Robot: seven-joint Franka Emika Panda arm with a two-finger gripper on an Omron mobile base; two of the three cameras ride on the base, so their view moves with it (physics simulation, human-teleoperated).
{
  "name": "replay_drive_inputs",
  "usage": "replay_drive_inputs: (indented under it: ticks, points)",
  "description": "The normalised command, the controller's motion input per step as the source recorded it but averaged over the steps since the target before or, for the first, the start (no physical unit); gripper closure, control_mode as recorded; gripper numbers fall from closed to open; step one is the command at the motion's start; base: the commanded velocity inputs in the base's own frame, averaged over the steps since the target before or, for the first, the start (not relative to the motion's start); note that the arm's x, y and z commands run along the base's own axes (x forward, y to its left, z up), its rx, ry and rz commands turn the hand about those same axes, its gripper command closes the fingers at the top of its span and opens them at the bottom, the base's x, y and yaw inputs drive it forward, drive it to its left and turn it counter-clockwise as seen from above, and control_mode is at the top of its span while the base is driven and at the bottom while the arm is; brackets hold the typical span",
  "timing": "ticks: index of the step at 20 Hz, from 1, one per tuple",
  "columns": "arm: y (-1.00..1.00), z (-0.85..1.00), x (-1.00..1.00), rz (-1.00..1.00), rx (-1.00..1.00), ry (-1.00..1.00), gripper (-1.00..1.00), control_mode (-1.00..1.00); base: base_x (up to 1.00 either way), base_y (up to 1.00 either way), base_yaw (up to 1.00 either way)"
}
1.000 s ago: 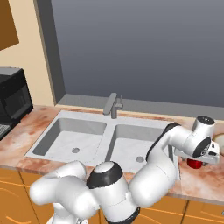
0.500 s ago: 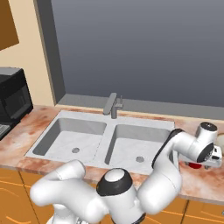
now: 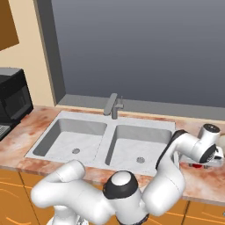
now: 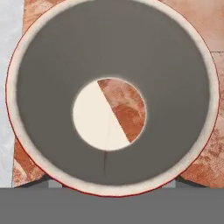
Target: Pick the mug and place it in the sink. Pick the bowl and place it in the open cabinet and then close the cabinet.
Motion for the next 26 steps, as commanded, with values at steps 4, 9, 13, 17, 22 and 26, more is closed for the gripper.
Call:
replay_drive_inputs:
  ticks: [4, 9, 13, 17, 22, 26]
  points:
    - [0.00, -0.18, 0.00, 0.06, 0.01, 0.00, 1.00, -1.00, 0.00, 0.00, 0.00]
    - [0.36, 0.00, -0.16, 0.08, -0.01, -0.02, 1.00, -1.00, 0.00, 0.00, 0.00]
    - [1.00, 0.30, -0.12, 0.13, -0.12, 0.00, 1.00, -1.00, 0.00, 0.00, 0.00]
    - [1.00, 0.29, -0.15, 0.12, -0.13, -0.08, 1.00, -1.00, 0.00, 0.00, 0.00]
    - [1.00, 0.33, -0.06, 0.10, -0.16, -0.10, 1.00, -1.00, 0.00, 0.00, 0.00]
    - [0.99, 0.09, 0.00, 0.09, -0.04, -0.03, 1.00, -1.00, 0.00, 0.00, 0.00]
